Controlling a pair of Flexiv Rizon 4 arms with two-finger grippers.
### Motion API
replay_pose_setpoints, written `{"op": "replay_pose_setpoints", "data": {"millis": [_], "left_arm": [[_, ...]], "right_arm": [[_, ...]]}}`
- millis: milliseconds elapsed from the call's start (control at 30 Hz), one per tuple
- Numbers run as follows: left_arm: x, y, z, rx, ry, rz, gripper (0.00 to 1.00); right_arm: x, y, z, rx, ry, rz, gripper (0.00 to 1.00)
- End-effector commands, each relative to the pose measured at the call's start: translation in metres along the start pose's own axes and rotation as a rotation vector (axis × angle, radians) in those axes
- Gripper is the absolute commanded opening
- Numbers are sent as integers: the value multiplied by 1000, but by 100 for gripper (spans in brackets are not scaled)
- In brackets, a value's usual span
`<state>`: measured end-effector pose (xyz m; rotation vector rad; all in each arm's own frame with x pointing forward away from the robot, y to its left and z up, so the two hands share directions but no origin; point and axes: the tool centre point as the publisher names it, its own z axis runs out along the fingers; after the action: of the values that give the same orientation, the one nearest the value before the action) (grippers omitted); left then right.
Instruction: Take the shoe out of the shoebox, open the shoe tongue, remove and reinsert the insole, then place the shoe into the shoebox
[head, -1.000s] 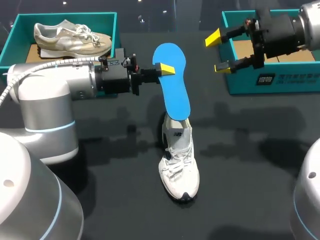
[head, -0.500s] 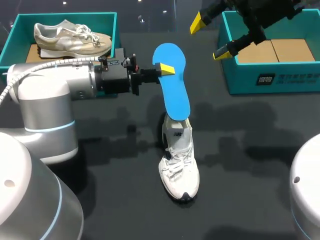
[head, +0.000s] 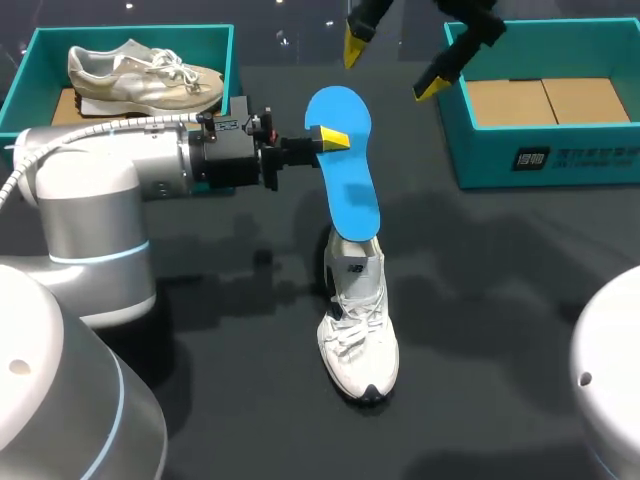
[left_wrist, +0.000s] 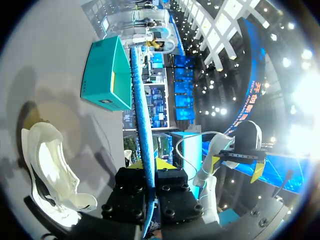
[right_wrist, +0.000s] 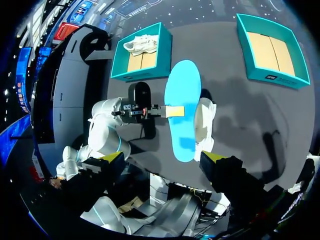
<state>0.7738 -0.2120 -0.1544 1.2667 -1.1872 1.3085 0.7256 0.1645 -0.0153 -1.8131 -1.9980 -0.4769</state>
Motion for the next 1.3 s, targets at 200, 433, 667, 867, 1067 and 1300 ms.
{"op": "replay_pose_setpoints", "data": {"millis": [200,433,667,867,1067,1300], "left_arm": [[-1,0,1,2,2,0,0],[-1,0,1,2,2,0,0],[-1,0,1,2,2,0,0],[-1,0,1,2,2,0,0],[-1,0,1,2,2,0,0],[-1,0,1,2,2,0,0]], "right_arm": [[30,9,11,8,-434,-3,100],[47,7,14,20,-565,-10,100],[53,8,21,23,-640,-10,100],[56,6,29,5,-680,-2,100],[57,4,36,-11,-698,6,100],[57,6,30,-24,-643,4,100]]}}
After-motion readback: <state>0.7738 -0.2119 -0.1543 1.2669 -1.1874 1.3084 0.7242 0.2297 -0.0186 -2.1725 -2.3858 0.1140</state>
